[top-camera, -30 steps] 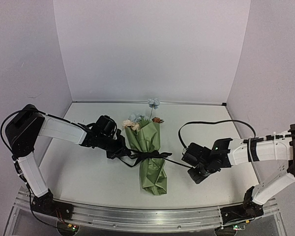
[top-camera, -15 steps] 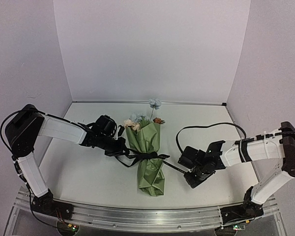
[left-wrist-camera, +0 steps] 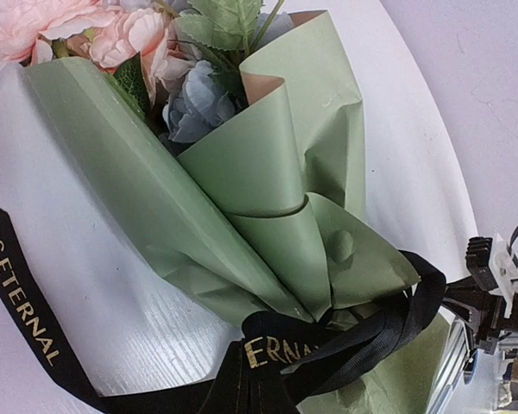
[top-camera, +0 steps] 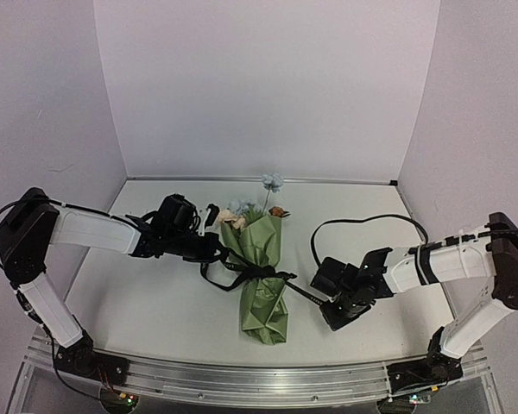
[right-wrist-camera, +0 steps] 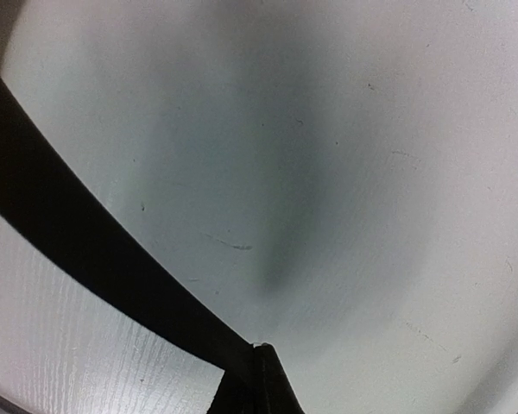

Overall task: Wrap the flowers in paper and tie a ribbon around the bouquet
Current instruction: Tie the ribbon around the folded bouquet.

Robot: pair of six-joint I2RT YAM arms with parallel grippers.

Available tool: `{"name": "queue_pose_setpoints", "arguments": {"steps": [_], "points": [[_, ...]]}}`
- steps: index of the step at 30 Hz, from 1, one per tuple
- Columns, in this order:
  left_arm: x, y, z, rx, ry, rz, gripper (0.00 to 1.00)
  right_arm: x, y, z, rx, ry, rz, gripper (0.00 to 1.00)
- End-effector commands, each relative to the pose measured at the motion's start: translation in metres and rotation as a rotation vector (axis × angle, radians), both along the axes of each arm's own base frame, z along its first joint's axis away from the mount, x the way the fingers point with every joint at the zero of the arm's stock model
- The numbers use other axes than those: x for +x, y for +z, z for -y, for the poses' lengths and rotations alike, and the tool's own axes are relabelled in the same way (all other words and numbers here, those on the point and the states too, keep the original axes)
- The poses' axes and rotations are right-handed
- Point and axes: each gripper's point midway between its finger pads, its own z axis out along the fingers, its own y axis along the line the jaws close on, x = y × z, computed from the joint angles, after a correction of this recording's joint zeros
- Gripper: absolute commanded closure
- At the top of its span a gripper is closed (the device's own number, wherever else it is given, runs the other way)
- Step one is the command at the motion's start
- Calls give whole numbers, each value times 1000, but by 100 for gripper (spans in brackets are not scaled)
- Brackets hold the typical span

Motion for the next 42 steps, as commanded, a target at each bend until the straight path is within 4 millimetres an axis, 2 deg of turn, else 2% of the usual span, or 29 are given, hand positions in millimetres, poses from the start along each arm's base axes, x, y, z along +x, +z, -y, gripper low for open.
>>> {"name": "queue_pose_setpoints", "arguments": {"steps": [1, 10, 14, 16, 19, 24, 27, 29, 31, 34, 36, 42], "points": [[12, 25, 0, -12, -22, 138, 100, 0, -1, 16, -44, -39, 8, 100], [-3, 29, 24, -13, -190, 175, 100, 5, 12, 4, 12, -28, 11, 100], [-7, 27, 34, 2, -234, 179, 100, 3, 16, 3, 35, -27, 9, 93], [-6, 27, 35, -1, -235, 181, 100, 3, 20, 3, 49, -28, 19, 88], [-4, 26, 36, 4, -230, 176, 100, 2, 28, 2, 86, -31, 27, 72], [-4, 23, 35, 15, -223, 168, 100, 5, 59, -10, 202, -65, 55, 48], [-4, 23, 35, 15, -219, 163, 100, 17, 83, -18, 290, -150, 76, 35], [-4, 22, 35, 14, -218, 161, 100, 27, 92, -31, 372, -233, 65, 32], [-4, 21, 34, 13, -216, 159, 100, 38, 94, -54, 460, -283, 34, 32], [-5, 20, 34, 9, -213, 155, 100, 55, 92, -77, 529, -361, -1, 32], [-5, 21, 34, 7, -213, 155, 100, 65, 89, -84, 552, -405, -10, 32], [-7, 21, 33, 7, -214, 155, 100, 98, 68, -80, 645, -565, -18, 32]]}}
